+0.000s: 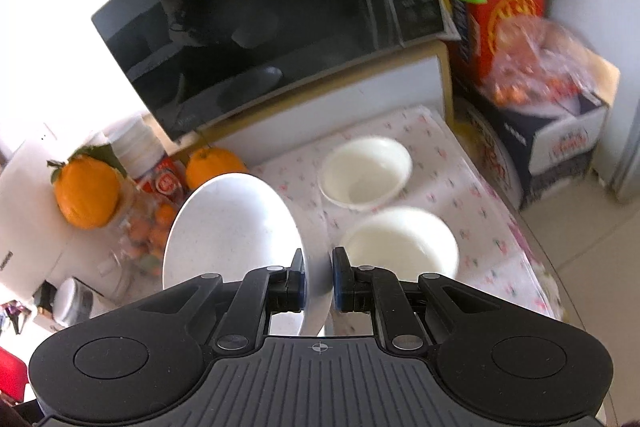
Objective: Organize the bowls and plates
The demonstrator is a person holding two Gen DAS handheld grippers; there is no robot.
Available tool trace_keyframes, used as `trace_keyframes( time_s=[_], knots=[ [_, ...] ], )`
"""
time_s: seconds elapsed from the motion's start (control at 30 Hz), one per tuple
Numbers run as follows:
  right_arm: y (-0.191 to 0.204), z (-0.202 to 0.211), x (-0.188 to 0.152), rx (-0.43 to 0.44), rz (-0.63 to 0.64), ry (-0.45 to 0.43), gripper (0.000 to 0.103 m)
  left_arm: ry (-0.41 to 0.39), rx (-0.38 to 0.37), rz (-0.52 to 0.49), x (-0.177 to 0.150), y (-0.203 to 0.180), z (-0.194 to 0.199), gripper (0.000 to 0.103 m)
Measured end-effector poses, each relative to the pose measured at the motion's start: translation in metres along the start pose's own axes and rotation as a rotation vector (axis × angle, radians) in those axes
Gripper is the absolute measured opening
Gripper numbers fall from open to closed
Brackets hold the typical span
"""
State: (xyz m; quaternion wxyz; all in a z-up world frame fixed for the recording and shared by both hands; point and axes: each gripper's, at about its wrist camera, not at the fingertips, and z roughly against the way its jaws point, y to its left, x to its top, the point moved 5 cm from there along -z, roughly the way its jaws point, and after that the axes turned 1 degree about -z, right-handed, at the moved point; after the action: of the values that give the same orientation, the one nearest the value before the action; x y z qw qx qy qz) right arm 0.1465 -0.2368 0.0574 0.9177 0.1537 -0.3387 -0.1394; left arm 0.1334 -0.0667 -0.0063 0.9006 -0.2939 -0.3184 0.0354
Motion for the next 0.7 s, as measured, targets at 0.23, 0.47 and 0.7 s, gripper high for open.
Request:
trace_keyframes(
  time_s=[0.23,0.47,0.7],
  knots=[
    [-0.031,0.013,-0.025,-0.029,-0.071,0.023,0.012,0.083,-0.059,0.000,-0.025,-0.005,-0.007,0.011],
    [-0.063,0.017,-0.041,-0.032,-0.156,0.075,0.012,0.165,-0.118,0.034,-0.043,-0.005,-0.017,0.011],
    [-0.076,0.010,-0.052,-0.067,-0.133,0.133,0.013,0.225,-0.099,0.009,-0.062,-0.007,-0.028,0.012]
  ],
)
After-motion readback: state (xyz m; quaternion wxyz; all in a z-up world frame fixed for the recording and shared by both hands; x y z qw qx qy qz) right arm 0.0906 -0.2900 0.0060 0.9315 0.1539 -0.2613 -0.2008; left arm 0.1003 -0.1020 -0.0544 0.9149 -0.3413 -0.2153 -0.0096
